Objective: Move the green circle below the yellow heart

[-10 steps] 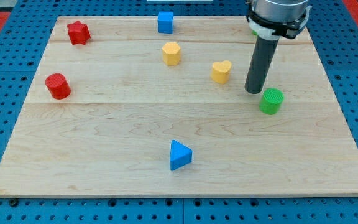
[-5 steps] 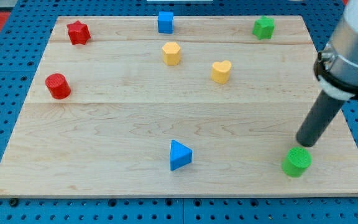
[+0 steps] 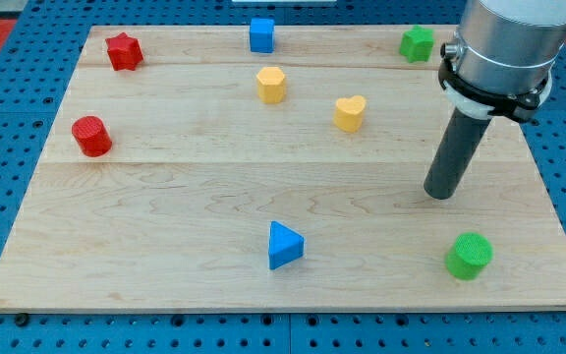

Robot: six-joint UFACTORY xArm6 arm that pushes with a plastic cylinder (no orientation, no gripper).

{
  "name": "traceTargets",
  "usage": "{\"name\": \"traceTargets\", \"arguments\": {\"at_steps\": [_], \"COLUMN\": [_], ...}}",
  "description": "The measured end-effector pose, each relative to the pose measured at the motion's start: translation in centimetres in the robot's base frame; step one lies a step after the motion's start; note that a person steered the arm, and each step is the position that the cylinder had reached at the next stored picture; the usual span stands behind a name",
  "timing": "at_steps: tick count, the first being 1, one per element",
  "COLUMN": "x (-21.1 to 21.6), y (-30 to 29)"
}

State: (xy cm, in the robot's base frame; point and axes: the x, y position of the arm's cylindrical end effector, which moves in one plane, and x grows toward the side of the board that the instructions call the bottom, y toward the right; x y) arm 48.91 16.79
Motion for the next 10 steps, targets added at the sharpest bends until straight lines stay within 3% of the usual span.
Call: {"name": "traceTargets", "arguments": {"at_steps": [6,8,9,10], "x": [0.0,0.0,1.6,3.5], "y": [-1.3,-9.2,-2.9,8.3]}}
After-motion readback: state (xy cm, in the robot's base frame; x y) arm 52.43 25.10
